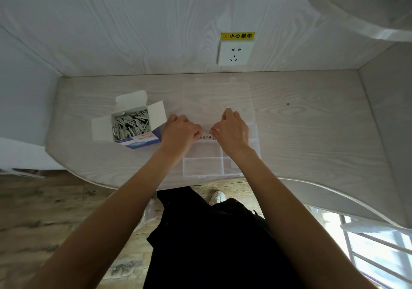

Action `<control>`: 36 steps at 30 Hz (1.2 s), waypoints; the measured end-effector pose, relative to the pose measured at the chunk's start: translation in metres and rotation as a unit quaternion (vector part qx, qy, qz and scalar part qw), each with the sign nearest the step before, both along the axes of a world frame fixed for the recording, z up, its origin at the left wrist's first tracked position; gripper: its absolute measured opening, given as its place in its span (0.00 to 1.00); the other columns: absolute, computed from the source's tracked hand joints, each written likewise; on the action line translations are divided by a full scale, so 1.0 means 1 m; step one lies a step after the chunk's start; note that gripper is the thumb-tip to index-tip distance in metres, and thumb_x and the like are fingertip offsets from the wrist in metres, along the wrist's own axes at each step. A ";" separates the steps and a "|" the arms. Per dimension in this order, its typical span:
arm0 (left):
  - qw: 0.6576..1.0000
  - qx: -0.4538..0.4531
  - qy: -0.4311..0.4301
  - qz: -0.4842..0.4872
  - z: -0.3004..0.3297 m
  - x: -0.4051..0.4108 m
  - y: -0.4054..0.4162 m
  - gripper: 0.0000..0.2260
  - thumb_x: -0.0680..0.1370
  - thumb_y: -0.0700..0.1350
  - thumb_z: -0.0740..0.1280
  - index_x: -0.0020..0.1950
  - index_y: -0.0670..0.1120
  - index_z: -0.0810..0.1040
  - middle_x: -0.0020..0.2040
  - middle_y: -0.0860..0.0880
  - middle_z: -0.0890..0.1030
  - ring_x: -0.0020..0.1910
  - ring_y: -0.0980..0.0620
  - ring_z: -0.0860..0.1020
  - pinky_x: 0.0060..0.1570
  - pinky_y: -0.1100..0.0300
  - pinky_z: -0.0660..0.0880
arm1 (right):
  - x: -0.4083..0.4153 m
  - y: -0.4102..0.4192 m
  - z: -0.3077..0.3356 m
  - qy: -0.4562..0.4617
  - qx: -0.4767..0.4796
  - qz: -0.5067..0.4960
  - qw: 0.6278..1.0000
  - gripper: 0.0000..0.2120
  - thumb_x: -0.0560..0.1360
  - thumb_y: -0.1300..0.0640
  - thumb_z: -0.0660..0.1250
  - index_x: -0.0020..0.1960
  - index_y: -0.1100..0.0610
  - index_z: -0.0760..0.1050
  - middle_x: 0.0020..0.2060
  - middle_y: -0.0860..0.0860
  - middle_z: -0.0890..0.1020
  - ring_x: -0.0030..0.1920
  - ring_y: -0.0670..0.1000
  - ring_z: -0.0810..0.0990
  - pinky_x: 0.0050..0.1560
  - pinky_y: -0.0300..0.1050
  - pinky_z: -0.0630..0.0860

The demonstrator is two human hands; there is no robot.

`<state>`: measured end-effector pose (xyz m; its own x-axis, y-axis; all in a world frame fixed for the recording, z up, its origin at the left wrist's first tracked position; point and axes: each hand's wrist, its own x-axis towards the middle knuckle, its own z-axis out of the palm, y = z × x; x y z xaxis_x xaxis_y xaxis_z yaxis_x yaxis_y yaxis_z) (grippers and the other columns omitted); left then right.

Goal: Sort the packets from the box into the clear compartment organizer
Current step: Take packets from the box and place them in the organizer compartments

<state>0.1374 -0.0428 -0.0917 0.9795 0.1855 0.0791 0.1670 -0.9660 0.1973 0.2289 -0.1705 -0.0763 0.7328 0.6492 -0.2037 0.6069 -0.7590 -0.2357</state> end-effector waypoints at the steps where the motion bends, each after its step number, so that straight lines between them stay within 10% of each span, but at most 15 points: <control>1: 1.000 0.017 -0.002 -0.004 0.002 -0.002 -0.001 0.04 0.64 0.45 0.78 0.35 0.49 0.84 0.30 0.50 0.81 0.34 0.46 0.78 0.40 0.55 0.71 | 0.000 0.000 -0.001 -0.002 0.000 0.005 1.000 0.11 0.78 0.50 0.63 0.52 0.51 0.82 0.52 0.51 0.71 0.51 0.51 0.69 0.43 0.39 0.65; 6: 0.997 0.018 0.026 0.064 0.004 -0.009 0.000 0.03 0.67 0.44 0.76 0.36 0.46 0.84 0.39 0.46 0.76 0.40 0.43 0.75 0.31 0.56 0.69 | -0.002 0.002 -0.003 -0.016 0.011 0.028 0.999 0.11 0.77 0.49 0.63 0.50 0.52 0.83 0.52 0.52 0.71 0.50 0.52 0.68 0.45 0.40 0.67; 17: 0.981 -0.057 0.146 0.113 0.002 -0.005 0.010 0.10 0.78 0.51 0.63 0.51 0.50 0.83 0.49 0.48 0.69 0.53 0.48 0.68 0.45 0.51 0.73 | 0.007 -0.004 0.000 -0.033 0.024 0.071 0.997 0.10 0.77 0.52 0.64 0.50 0.52 0.83 0.60 0.50 0.72 0.57 0.53 0.67 0.52 0.38 0.61; 25: 0.989 -0.036 0.080 0.116 0.004 -0.017 0.005 0.11 0.78 0.48 0.62 0.51 0.47 0.82 0.48 0.46 0.75 0.47 0.47 0.74 0.39 0.57 0.69 | 0.003 -0.001 0.002 0.004 0.009 0.064 0.998 0.10 0.76 0.51 0.65 0.53 0.52 0.82 0.61 0.49 0.71 0.59 0.51 0.67 0.57 0.40 0.64; 32: 0.982 -0.188 0.016 -0.016 0.060 -0.063 -0.026 0.11 0.78 0.46 0.63 0.60 0.49 0.77 0.53 0.50 0.79 0.50 0.52 0.76 0.44 0.58 0.75 | 0.000 -0.019 0.037 0.096 0.270 0.010 0.958 0.08 0.76 0.54 0.66 0.54 0.51 0.80 0.52 0.48 0.77 0.50 0.47 0.75 0.49 0.39 0.70; 36: 0.981 -0.110 -0.153 0.045 0.084 -0.085 -0.005 0.10 0.73 0.43 0.66 0.54 0.47 0.79 0.49 0.50 0.81 0.48 0.55 0.73 0.44 0.68 0.68 | -0.006 0.019 0.057 0.109 0.330 0.040 0.937 0.07 0.76 0.55 0.66 0.52 0.52 0.81 0.50 0.50 0.81 0.50 0.51 0.77 0.54 0.41 0.68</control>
